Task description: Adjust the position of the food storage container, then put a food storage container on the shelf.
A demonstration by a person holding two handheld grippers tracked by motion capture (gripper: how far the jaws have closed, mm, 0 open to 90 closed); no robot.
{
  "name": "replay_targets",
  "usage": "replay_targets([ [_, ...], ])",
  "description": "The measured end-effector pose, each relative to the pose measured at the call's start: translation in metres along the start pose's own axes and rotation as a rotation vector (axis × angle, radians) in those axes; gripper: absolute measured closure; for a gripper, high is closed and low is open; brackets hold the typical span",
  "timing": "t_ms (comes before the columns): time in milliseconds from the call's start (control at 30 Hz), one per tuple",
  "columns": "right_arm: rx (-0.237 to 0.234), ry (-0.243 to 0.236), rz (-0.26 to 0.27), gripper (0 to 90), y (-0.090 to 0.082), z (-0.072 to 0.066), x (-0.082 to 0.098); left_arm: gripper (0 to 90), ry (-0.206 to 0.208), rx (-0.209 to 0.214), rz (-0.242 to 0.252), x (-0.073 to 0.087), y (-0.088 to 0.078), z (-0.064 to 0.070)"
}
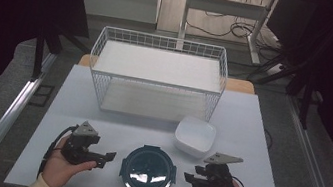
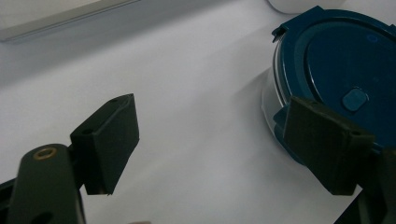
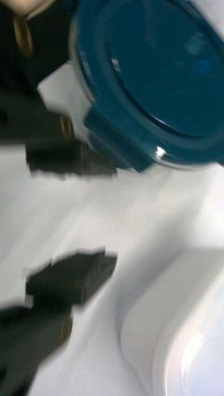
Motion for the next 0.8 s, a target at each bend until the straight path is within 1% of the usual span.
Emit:
replay_targets([
  [33,-0.027,0.031,0.014,34.9,-0.001,0.001,-0.002,17.6,-0.007,0.010,0.004,0.000,0.000,0.001],
  [67,-0.027,0.031,0.014,34.9,-0.001,0.001,-0.002,17.6,-0.007,0.010,0.004,0.000,0.000,0.001],
  [133,-0.067,0.060,0.023,32.0,-0.003,0.000,-0.003,17.4,-0.016,0.014,0.010,-0.001,-0.001,0.002],
  [167,-0.077,0.064,0.024,30.8,-0.003,0.000,-0.003,17.2,-0.022,0.015,0.012,0.000,-0.001,0.002],
  [233,-0.095,0.071,0.027,28.1,-0.003,-0.002,-0.003,16.6,-0.048,0.029,0.025,0.001,-0.002,0.004],
  [267,-0.104,0.071,0.028,27.3,-0.003,-0.003,-0.003,16.4,-0.073,0.042,0.034,0.003,-0.003,0.005],
  [300,-0.116,0.069,0.031,26.2,-0.002,-0.004,-0.003,15.9,-0.085,0.048,0.037,0.004,-0.003,0.007],
  [333,-0.119,0.069,0.033,25.2,-0.002,-0.005,-0.003,15.6,-0.097,0.054,0.040,0.006,-0.004,0.009],
  [433,-0.120,0.071,0.040,21.7,-0.002,-0.008,-0.005,14.2,-0.097,0.060,0.043,0.005,-0.005,0.013],
  [533,-0.129,0.081,0.039,20.4,-0.002,-0.011,-0.004,13.2,-0.105,0.075,0.050,0.002,-0.004,0.017],
  [567,-0.132,0.084,0.038,20.2,-0.002,-0.011,-0.003,12.8,-0.114,0.085,0.052,0.002,-0.002,0.019],
  [667,-0.152,0.108,0.033,19.6,-0.002,-0.012,-0.001,10.2,-0.155,0.092,0.052,0.002,0.001,0.020],
  [767,-0.185,0.151,0.030,18.5,-0.001,-0.014,-0.002,9.1,-0.185,0.117,0.060,0.001,0.002,0.023],
  [800,-0.185,0.151,0.030,18.5,-0.001,-0.014,-0.002,9.1,-0.195,0.127,0.064,0.001,0.002,0.024],
])
Point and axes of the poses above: each handheld gripper's, and its own axes: y roughly forward along the jaws, x roughly out of its underside, z roughly to its right, the point moved 10 cm from there along y, roughly forward along the jaws, and after that the axes turned 9 degrees about x, right-handed, at the moved point
